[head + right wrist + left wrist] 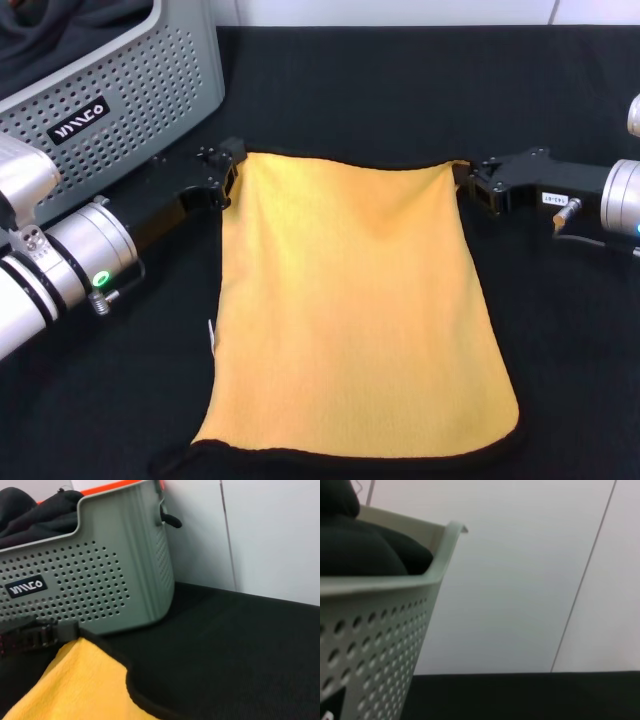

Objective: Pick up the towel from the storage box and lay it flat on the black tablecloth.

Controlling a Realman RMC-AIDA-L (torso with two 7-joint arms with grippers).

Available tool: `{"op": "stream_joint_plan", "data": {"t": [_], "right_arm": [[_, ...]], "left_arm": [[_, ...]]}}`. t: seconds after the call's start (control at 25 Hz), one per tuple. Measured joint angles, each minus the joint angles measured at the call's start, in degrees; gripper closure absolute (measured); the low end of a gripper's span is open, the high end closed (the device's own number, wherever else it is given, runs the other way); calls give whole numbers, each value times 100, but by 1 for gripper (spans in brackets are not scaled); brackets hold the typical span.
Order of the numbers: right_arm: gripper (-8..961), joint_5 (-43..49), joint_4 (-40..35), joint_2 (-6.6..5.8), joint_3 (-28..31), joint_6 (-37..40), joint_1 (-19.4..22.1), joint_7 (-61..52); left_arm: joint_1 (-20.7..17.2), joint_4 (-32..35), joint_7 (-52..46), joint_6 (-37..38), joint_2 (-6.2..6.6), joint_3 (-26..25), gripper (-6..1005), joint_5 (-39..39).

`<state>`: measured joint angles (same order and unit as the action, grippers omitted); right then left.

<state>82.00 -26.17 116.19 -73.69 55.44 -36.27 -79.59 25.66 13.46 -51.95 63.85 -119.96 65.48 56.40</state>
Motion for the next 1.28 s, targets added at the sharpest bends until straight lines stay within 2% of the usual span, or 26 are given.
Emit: {"op": "stream_joint_plan", "data": {"t": [0.56, 0.88, 1.0, 1.2, 1.28], "right_arm": [[935, -62, 53, 0, -16, -270, -29, -4], [896, -254, 20, 0, -17, -294, 40, 24], [806, -290, -114, 0, 12, -297, 143, 28], [624, -521, -441, 0, 1, -189, 467, 26], [533, -607, -733, 0, 6, -69, 716, 25]], "left_arm": [[5, 22, 140, -270, -31, -30, 984, -16], [57, 97, 248, -373, 5, -30, 938, -23], [10, 219, 265, -501, 7, -59, 910, -24], [-44, 262, 291, -551, 11, -100, 681, 4], [-141, 337, 291, -506, 14, -90, 636, 21]]}}
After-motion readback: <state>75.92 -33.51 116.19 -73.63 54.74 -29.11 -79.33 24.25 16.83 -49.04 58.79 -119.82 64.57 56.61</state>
